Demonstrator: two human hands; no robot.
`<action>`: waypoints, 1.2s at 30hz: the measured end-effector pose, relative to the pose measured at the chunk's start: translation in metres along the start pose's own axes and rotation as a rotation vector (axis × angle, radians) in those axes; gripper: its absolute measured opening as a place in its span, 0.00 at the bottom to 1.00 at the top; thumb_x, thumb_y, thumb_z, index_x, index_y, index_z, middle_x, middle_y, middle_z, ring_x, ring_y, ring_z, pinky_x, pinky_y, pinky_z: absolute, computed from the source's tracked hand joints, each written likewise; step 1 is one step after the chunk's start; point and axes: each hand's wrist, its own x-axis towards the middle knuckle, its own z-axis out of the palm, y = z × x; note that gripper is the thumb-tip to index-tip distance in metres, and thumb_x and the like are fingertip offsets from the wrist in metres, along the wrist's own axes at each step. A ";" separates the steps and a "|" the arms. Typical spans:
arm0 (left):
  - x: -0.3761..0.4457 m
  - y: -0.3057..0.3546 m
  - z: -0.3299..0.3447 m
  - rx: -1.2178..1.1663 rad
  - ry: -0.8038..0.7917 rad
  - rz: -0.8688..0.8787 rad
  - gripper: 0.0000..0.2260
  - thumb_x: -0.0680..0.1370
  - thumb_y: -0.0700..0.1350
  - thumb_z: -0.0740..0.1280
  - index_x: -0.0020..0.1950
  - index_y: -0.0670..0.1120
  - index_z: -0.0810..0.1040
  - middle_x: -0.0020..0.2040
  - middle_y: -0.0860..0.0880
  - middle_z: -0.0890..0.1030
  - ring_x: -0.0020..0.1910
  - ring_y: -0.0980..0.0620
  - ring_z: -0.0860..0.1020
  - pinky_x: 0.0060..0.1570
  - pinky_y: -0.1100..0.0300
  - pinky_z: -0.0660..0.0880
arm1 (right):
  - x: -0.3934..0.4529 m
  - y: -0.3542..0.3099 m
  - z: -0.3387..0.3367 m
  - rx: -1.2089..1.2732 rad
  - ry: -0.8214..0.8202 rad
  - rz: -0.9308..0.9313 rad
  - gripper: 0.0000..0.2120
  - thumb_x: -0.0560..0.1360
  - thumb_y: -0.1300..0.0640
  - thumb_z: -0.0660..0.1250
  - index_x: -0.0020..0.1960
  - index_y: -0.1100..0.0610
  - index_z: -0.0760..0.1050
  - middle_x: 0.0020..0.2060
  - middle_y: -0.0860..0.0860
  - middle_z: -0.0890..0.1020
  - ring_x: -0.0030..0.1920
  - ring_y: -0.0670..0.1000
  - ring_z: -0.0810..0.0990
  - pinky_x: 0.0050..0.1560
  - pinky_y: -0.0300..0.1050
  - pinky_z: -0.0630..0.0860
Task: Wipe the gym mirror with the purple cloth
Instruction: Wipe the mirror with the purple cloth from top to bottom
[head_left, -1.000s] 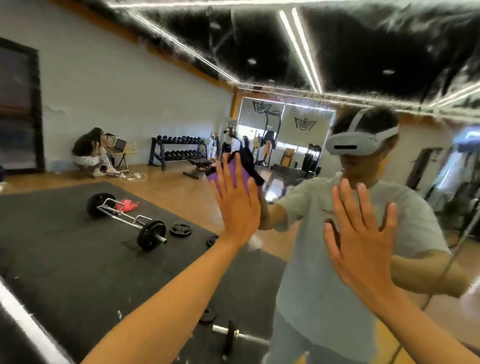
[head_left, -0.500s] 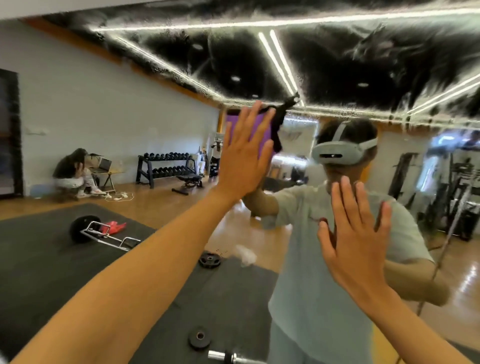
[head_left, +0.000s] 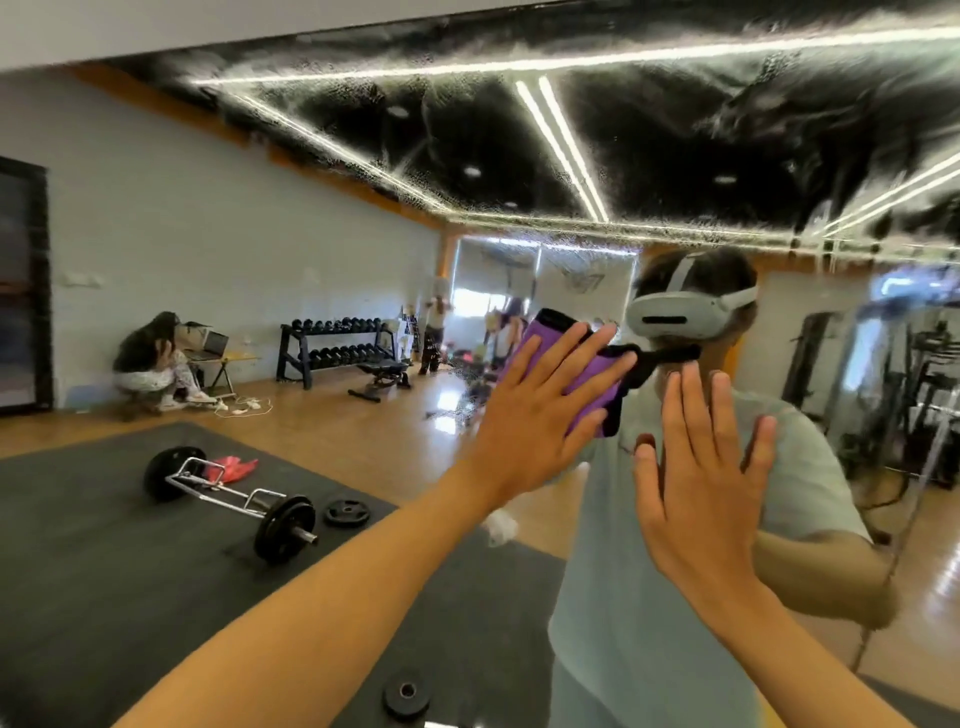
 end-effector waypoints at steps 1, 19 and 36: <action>0.000 -0.007 -0.002 0.013 -0.024 0.063 0.25 0.87 0.52 0.58 0.85 0.53 0.59 0.86 0.48 0.56 0.86 0.48 0.49 0.83 0.40 0.49 | 0.000 0.000 0.000 0.002 -0.001 -0.002 0.33 0.82 0.50 0.55 0.85 0.58 0.52 0.84 0.53 0.54 0.84 0.54 0.49 0.82 0.64 0.43; -0.100 -0.068 0.016 -0.146 0.216 -0.758 0.25 0.88 0.52 0.51 0.86 0.50 0.54 0.87 0.50 0.49 0.86 0.50 0.44 0.84 0.45 0.44 | 0.002 -0.036 0.019 -0.047 -0.064 -0.101 0.36 0.82 0.48 0.59 0.84 0.59 0.53 0.84 0.53 0.52 0.84 0.53 0.48 0.82 0.64 0.46; -0.067 -0.066 -0.001 -0.055 0.017 -0.194 0.26 0.87 0.54 0.57 0.85 0.50 0.59 0.86 0.44 0.55 0.86 0.45 0.50 0.82 0.37 0.49 | -0.036 -0.070 0.052 -0.187 -0.063 -0.303 0.33 0.83 0.48 0.57 0.84 0.57 0.54 0.84 0.54 0.55 0.84 0.55 0.54 0.80 0.68 0.49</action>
